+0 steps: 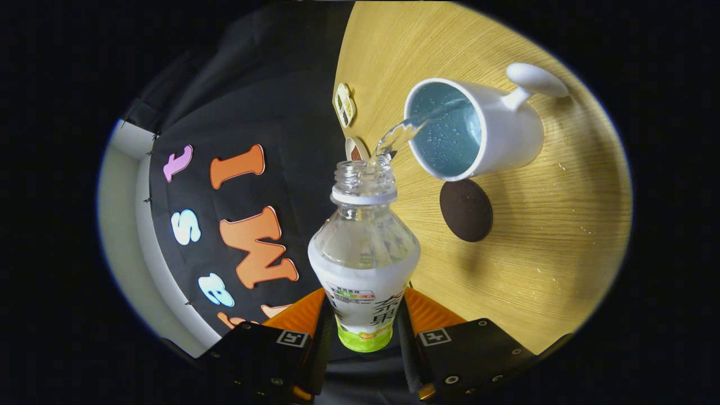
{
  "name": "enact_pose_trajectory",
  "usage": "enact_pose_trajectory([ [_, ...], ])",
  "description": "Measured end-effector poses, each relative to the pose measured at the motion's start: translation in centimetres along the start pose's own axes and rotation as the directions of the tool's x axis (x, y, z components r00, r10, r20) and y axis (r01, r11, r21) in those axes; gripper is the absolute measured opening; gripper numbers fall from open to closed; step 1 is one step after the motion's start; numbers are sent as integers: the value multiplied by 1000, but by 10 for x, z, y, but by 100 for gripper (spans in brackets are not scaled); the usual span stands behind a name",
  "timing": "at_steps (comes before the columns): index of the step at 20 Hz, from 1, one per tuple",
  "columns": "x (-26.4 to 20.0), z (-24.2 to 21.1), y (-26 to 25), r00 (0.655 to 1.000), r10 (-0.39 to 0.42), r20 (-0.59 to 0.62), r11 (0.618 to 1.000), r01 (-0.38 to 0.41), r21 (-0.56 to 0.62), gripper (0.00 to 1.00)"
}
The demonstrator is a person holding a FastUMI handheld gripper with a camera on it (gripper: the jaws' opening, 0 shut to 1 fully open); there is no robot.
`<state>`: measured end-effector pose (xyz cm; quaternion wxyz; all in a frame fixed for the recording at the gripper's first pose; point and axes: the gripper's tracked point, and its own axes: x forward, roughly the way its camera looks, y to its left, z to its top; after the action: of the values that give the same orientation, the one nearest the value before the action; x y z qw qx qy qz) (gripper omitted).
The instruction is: Take the bottle from table, then pour the juice into the cup, finally place the bottle on the coaster
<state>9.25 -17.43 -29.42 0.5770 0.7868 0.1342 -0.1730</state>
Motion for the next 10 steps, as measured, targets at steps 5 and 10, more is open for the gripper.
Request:
enact_pose_trajectory([
  [5, 0, -4, 10, 999, 30, -15, 999, -29, 26, 56],
  [10, 1, -8, 13, 999, 40, -25, 996, -38, 78, 56],
])
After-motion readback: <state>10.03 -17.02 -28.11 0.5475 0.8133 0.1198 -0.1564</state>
